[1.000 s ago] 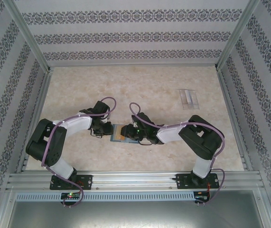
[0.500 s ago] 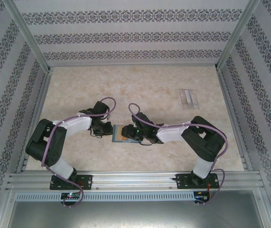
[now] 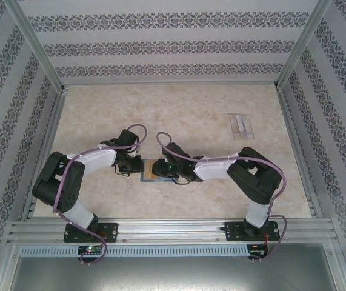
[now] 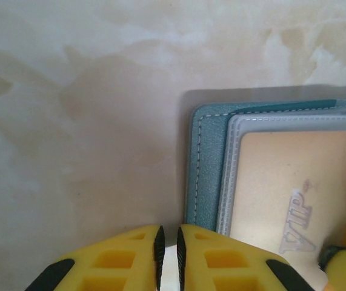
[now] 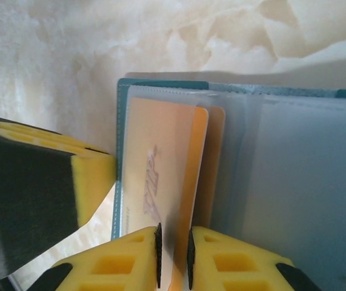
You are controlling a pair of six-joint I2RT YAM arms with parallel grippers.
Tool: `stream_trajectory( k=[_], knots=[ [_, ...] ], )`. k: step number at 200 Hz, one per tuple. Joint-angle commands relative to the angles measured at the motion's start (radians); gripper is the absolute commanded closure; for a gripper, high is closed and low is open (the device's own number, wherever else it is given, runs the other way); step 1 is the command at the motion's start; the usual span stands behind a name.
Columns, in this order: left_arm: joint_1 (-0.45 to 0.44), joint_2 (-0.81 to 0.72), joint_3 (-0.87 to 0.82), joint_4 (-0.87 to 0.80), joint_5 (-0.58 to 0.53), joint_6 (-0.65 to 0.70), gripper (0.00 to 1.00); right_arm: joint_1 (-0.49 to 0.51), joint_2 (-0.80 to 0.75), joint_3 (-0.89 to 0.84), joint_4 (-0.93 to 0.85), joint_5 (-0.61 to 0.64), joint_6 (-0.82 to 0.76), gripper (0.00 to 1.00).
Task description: Put the credit cards into the card holder
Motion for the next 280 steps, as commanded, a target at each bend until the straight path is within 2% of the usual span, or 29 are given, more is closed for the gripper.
stream_trajectory(
  k=[1,29,56,91,113,145,191,280],
  knots=[
    [-0.015,0.039,-0.032,0.04,0.08,-0.013,0.82,0.02,0.027,0.039,0.014,-0.022,-0.031,0.79],
    [-0.015,0.03,-0.036,0.042,0.064,-0.012,0.82,0.019,0.008,0.044,-0.027,-0.02,-0.057,0.77],
    [-0.015,0.029,-0.024,0.02,0.057,-0.004,0.82,0.015,-0.052,0.047,-0.119,0.014,-0.091,0.72],
    [-0.014,0.024,-0.001,-0.009,0.033,0.003,0.81,0.002,-0.117,0.044,-0.213,0.064,-0.147,0.71],
    [-0.013,-0.015,-0.014,0.004,0.03,-0.002,0.76,-0.006,-0.158,0.025,-0.241,0.088,-0.167,0.7],
    [-0.014,-0.033,-0.016,-0.015,0.018,0.0,0.76,-0.011,-0.206,0.013,-0.312,0.118,-0.181,0.65],
    [-0.013,-0.01,-0.019,0.005,0.035,0.002,0.75,-0.012,-0.233,-0.041,-0.34,0.151,-0.146,0.53],
    [-0.015,0.024,0.031,-0.004,0.048,0.008,0.75,-0.009,-0.171,-0.081,-0.299,0.148,-0.098,0.53]
  ],
)
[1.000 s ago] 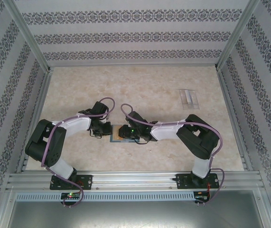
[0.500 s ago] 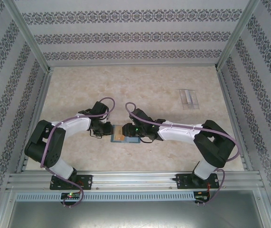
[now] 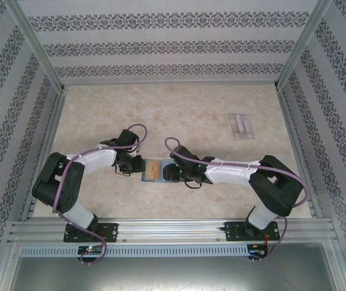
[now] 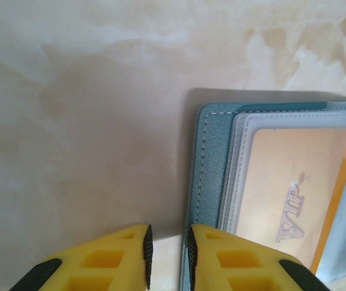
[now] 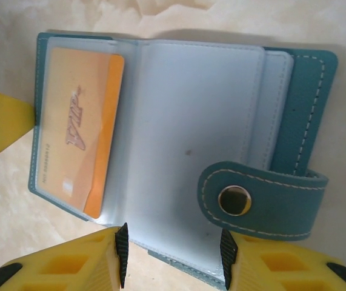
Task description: Put the credit cards into the card holder
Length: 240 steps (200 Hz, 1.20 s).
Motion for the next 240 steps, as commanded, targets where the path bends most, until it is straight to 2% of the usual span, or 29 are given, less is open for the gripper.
stream_trajectory(
  k=[1,54,100,159,201,240],
  knots=[
    [-0.013,0.02,0.013,0.01,0.032,0.012,0.75,-0.006,0.032,-0.004,0.005,0.017,0.018,0.53],
    [-0.013,0.031,0.002,0.031,0.052,-0.002,0.75,-0.001,0.073,0.004,0.041,-0.007,0.033,0.52],
    [-0.013,0.043,0.008,0.031,0.064,-0.001,0.75,0.0,0.064,0.017,0.06,-0.021,0.015,0.65],
    [-0.014,0.06,0.033,0.009,0.071,0.005,0.76,-0.006,0.061,0.021,0.09,-0.026,0.019,0.66],
    [-0.014,0.067,0.04,0.012,0.075,0.0,0.76,-0.014,0.065,0.015,0.124,-0.058,0.029,0.76],
    [-0.014,0.073,0.048,0.006,0.076,0.003,0.76,-0.018,0.067,0.01,0.144,-0.069,0.029,0.79]
  ],
)
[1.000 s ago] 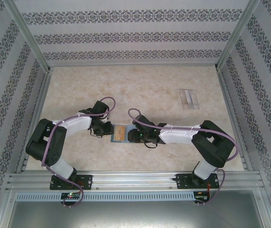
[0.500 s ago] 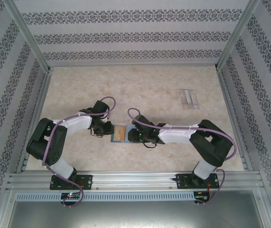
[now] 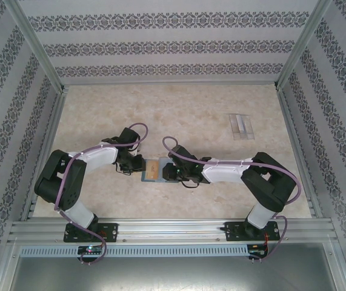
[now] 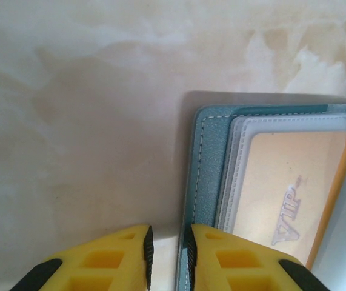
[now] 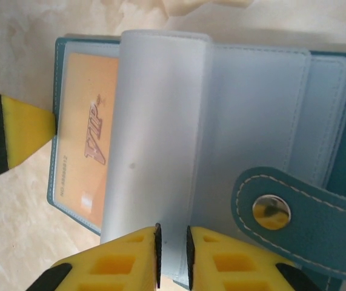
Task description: Put the credit cards into the card holder
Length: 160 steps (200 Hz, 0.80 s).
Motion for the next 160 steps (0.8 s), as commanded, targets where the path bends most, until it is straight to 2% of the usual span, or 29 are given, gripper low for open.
stream_trajectory(
  k=[1,49,104,160],
  knots=[
    [-0.015,0.046,0.02,0.032,0.065,0.004,0.76,-0.012,0.011,0.01,0.029,-0.012,0.003,0.78],
    [-0.015,0.051,0.027,0.024,0.064,0.008,0.76,-0.022,0.033,-0.002,0.09,-0.05,0.03,0.65],
    [-0.014,0.025,-0.003,0.061,0.048,-0.036,0.75,-0.04,0.056,-0.034,0.257,-0.138,0.093,0.63],
    [0.0,-0.027,-0.017,0.072,0.044,-0.06,0.73,-0.038,0.034,-0.012,0.267,-0.167,0.066,0.6]
  ],
)
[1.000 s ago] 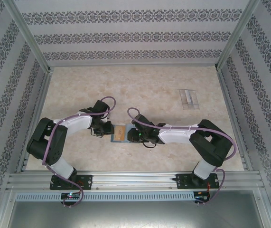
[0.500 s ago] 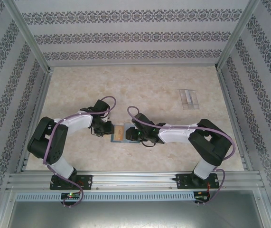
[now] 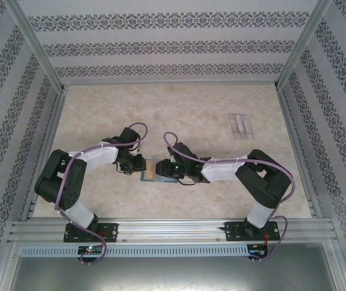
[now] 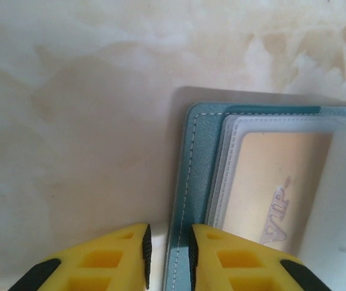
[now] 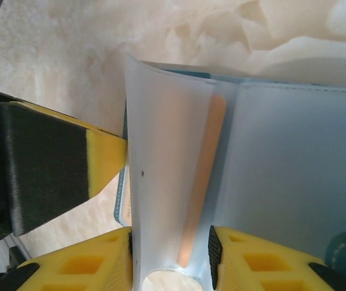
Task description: Put the credit cards into the card holder
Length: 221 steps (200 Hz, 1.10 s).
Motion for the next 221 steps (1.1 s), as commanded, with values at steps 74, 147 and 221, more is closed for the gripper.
stream_trajectory(
  k=[74,147,221],
  knots=[
    [0.118,-0.148,-0.069,0.06,0.014,-0.08,0.64,0.02,0.072,0.104,0.041,-0.112,-0.002,0.57],
    [0.152,-0.166,-0.086,0.076,0.049,-0.073,0.59,0.031,0.159,0.175,0.008,-0.113,-0.054,0.56],
    [0.15,-0.092,-0.087,0.115,0.111,-0.043,0.55,0.013,0.173,0.16,0.057,-0.15,-0.001,0.56]
  ],
)
